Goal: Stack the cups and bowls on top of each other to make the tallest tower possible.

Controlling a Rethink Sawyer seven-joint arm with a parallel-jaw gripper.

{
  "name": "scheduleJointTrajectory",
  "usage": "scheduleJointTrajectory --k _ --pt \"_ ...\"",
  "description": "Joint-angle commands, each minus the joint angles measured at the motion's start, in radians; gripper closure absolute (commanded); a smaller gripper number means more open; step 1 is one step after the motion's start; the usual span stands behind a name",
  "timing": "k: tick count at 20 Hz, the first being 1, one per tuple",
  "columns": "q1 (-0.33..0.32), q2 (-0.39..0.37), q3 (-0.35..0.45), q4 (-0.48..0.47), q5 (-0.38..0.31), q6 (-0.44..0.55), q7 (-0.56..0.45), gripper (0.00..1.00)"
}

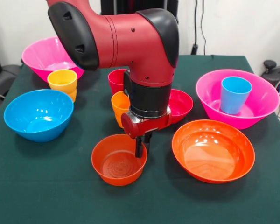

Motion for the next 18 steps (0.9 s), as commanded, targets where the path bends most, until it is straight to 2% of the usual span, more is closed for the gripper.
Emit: scheduleJointTrajectory --k 1,3,7,9,15,18 --pt "0.019 0.048 -0.013 -0.029 -0.033 0.006 -0.207 1.00" --pt "0.022 0.020 -0.018 -0.009 -0.009 0.034 -0.184 1.00" --pt "0.054 -0.132 -0.034 0.088 0.067 0.145 -0.126 1.00" --pt "0.085 -0.179 -0.049 0.107 0.090 0.191 -0.095 1.00" --pt "0.167 -0.221 -0.103 0.100 0.110 0.251 -0.008 1.00" --pt "0.233 -0.255 -0.152 0.082 0.084 0.290 0.032 1.00"
